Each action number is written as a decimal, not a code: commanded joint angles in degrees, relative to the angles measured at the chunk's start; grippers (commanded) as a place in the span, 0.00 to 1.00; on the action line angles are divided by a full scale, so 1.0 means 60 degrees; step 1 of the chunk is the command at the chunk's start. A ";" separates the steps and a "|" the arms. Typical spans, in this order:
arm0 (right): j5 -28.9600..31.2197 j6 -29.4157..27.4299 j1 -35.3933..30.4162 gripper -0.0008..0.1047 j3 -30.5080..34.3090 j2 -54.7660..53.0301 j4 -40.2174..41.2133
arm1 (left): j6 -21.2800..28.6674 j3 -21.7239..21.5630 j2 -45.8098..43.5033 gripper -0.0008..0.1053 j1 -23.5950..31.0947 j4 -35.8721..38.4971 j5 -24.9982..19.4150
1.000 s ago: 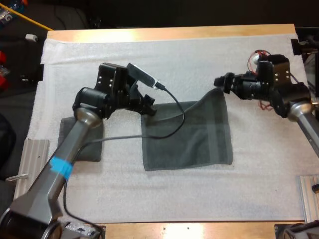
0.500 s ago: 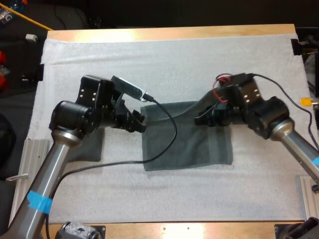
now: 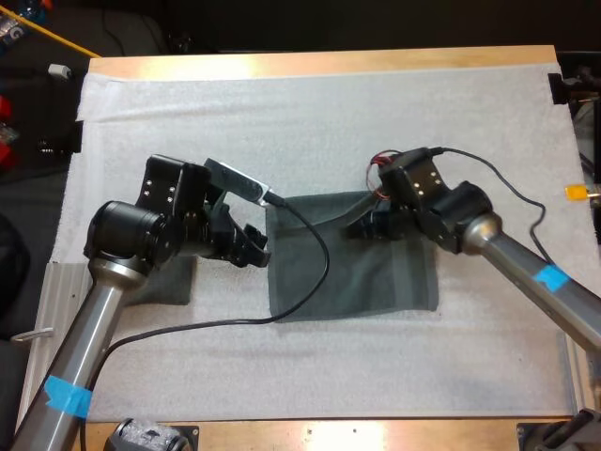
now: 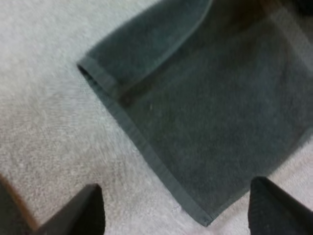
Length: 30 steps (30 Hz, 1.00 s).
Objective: Pick towel from pile, fold and stack
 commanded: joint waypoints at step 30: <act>-0.0435 0.0918 0.0061 0.01 -0.1977 0.3770 -0.0932 | -0.0197 0.0080 -0.0050 0.56 0.0032 0.0017 0.0223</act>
